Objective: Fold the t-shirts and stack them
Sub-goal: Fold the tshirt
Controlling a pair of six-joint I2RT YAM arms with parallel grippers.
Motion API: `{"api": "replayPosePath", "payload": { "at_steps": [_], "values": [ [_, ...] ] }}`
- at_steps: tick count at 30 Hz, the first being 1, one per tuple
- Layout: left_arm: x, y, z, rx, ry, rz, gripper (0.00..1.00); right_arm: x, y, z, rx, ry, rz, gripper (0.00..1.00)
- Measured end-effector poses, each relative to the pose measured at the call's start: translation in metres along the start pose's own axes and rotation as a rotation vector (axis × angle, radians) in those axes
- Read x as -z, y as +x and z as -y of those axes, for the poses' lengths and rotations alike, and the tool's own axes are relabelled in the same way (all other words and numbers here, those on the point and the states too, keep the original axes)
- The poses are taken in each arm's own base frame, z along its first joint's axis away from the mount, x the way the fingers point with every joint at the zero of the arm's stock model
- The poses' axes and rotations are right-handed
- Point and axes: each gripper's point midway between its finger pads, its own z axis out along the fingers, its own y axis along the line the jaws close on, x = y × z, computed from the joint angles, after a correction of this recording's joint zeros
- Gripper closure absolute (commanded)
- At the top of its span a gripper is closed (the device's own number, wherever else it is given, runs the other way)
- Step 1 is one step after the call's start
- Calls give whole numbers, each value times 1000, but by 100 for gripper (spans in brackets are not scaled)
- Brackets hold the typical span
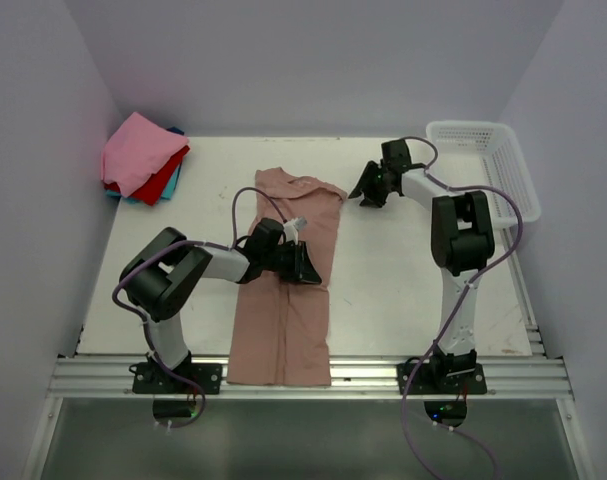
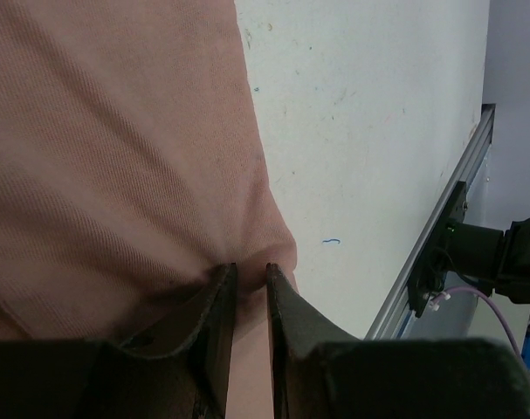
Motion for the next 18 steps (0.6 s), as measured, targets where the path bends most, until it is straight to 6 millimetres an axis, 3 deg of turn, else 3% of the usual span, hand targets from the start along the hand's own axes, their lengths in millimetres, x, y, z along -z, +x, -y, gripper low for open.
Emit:
{"api": "replayPosePath", "payload": {
  "at_steps": [9, 18],
  "values": [
    [-1, 0, 1, 5, 6, 0, 75, -3, 3, 4, -6, 9, -2, 62],
    [-3, 0, 2, 11, 21, -2, 75, -16, 7, -17, -19, -77, -15, 61]
  ]
}}
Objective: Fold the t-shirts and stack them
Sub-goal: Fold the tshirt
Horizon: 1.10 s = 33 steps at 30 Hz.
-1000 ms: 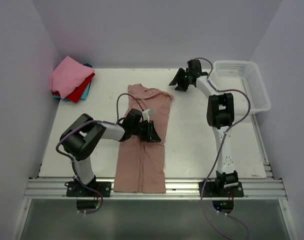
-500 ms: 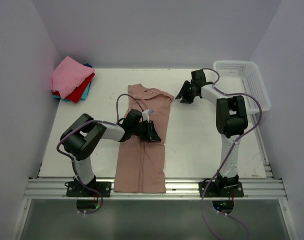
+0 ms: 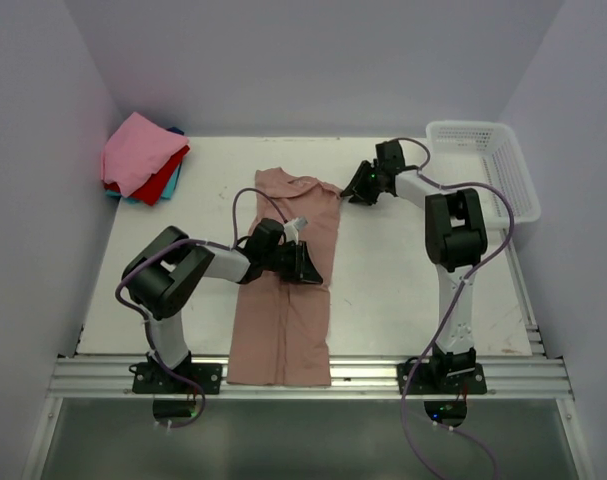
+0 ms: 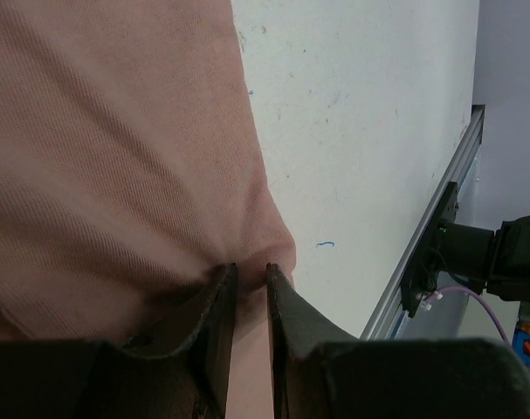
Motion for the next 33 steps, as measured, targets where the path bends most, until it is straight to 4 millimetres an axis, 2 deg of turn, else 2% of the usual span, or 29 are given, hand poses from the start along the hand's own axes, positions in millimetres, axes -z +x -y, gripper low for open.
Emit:
{"api": "replayPosePath", "payload": {
  "at_steps": [5, 8, 14, 18, 33],
  "values": [
    [0, 0, 1, 6, 3, 0, 75, -10, -2, -9, -18, -41, -7, 69],
    [0, 0, 0, 4, 5, 1, 75, -14, -3, -11, -31, -52, -8, 82],
    [0, 1, 1, 0, 13, 5, 75, -31, -16, -19, -30, -73, 1, 97],
    [0, 2, 0, -2, 19, 12, 75, -40, -29, -27, -14, -70, 11, 100],
    [4, 12, 0, -2, 41, 0, 75, -66, -87, -38, 29, -28, 132, 100]
  ]
}}
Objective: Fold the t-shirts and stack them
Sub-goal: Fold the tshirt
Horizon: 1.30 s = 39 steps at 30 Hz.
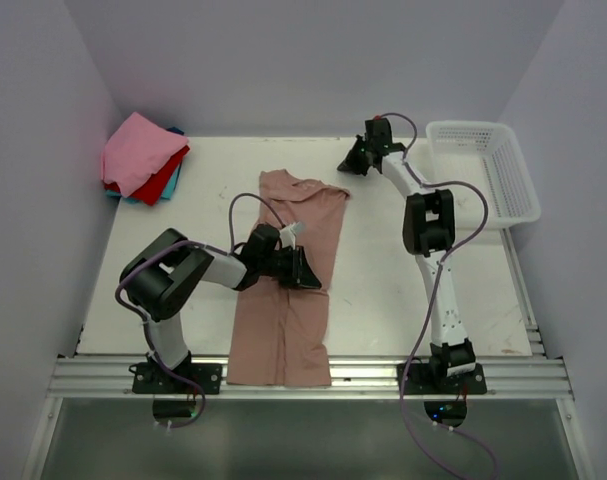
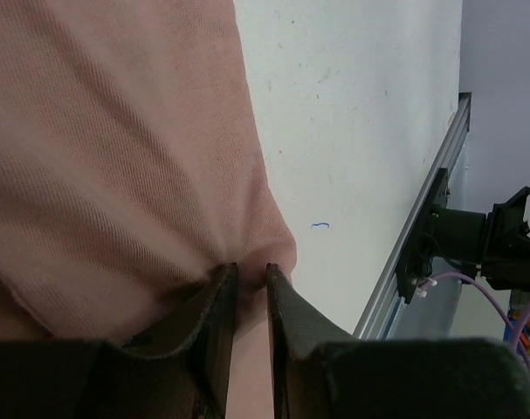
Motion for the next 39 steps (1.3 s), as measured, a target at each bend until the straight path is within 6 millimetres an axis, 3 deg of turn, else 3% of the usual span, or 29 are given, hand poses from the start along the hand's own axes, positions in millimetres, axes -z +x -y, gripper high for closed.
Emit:
{"api": "replayPosePath", "payload": {
  "at_steps": [3, 4, 7, 10, 12, 17, 25, 39],
  "values": [
    [1, 2, 0, 1, 2, -4, 75, 0, -4, 5, -1, 13, 9, 88],
    [1, 2, 0, 1, 3, -5, 75, 4, -5, 6, 3, 13, 19, 70],
    [1, 3, 1, 1, 6, -7, 75, 33, 4, 21, 28, 84, 39, 52],
    [1, 3, 1, 1, 7, -9, 75, 76, 19, 36, 62, 156, 37, 49],
    [1, 3, 1, 1, 8, -9, 75, 98, 19, 35, 83, 167, 57, 49],
    [1, 3, 1, 2, 8, -9, 75, 133, 33, 37, 103, 148, 87, 53],
    [1, 3, 1, 10, 7, -10, 75, 123, 92, 77, 53, 178, -20, 57],
    [1, 3, 2, 14, 9, -16, 75, 94, 84, 48, 26, 66, 17, 58]
  ]
}}
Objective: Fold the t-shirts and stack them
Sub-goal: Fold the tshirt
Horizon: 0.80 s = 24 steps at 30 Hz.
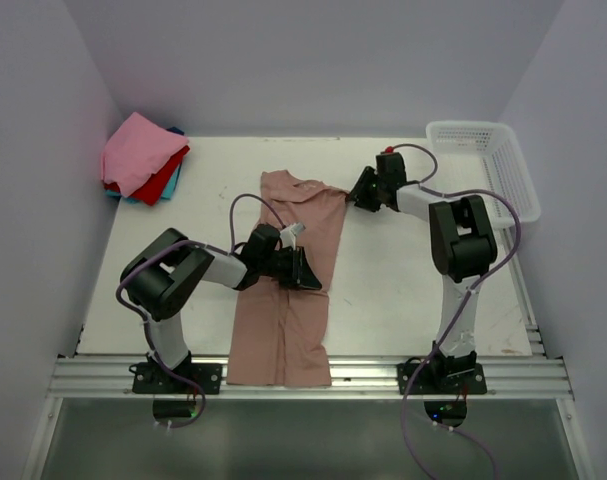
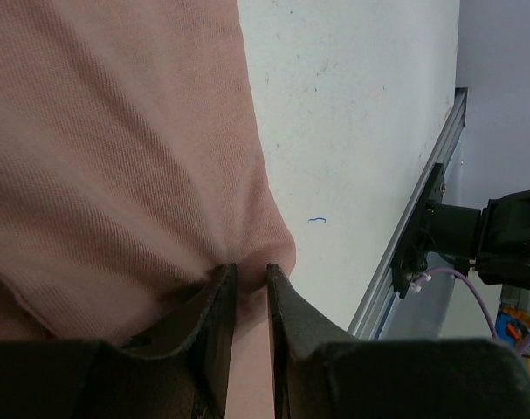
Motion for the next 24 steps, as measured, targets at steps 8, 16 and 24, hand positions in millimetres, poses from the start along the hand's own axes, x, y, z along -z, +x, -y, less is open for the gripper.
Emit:
{"api": "replayPosePath", "payload": {
  "at_steps": [8, 16, 24],
  "values": [
    [0, 0, 0, 0, 1, -1, 75, -27, -19, -17, -5, -36, 32, 76],
    [0, 1, 0, 1, 2, -3, 75, -39, -27, -20, -20, -30, 39, 100],
    [1, -2, -1, -2, 0, 11, 75, -61, -49, -35, 56, 20, 13, 100]
  ]
}}
